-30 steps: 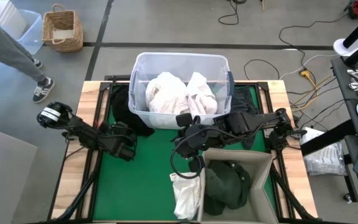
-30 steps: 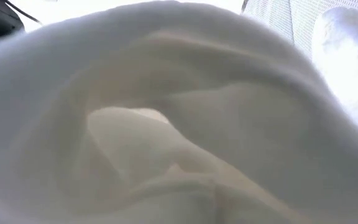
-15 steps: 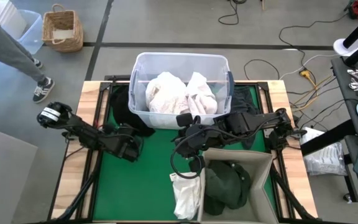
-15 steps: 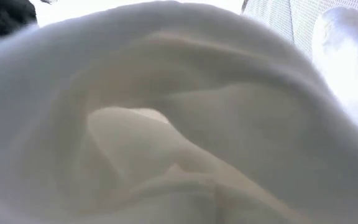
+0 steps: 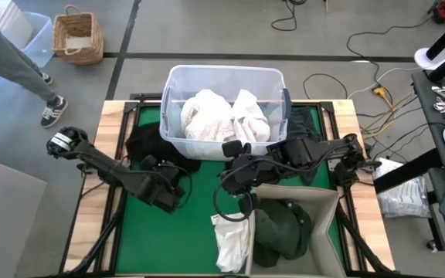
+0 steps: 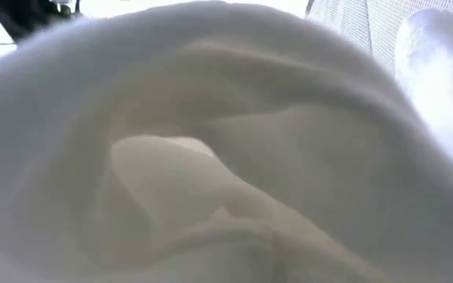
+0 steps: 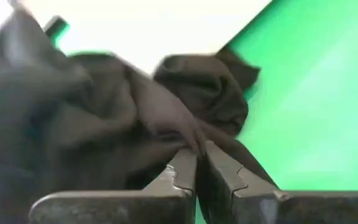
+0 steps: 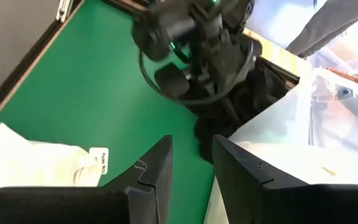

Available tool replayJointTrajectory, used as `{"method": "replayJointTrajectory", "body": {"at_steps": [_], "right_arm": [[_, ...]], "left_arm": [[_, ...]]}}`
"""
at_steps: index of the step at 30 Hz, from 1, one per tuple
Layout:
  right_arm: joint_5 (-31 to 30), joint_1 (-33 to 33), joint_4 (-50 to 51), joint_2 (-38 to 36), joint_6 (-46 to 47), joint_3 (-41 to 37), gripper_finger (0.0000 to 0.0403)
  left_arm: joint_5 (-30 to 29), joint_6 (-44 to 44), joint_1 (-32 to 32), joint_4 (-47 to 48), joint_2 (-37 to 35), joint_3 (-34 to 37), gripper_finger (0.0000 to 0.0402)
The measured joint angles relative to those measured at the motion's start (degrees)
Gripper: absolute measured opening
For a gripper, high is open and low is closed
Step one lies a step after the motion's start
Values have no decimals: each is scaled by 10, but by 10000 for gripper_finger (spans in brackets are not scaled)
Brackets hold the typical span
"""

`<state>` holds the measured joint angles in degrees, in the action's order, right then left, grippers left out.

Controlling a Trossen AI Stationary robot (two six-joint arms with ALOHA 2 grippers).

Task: Sort clothes
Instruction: Put the black pants into the brown laundry bin

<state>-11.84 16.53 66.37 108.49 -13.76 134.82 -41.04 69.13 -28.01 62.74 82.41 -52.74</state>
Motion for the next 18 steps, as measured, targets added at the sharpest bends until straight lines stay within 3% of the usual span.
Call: {"method": "replayJointTrajectory", "body": {"at_steps": [7, 18], "right_arm": [[3, 8, 38, -37, 30, 0, 96], [3, 34, 63, -84, 51, -2, 89]], "left_arm": [[-87, -30, -64, 74, 0, -150, 0], [-207, -223, -105, 91, 0, -358, 0]]}}
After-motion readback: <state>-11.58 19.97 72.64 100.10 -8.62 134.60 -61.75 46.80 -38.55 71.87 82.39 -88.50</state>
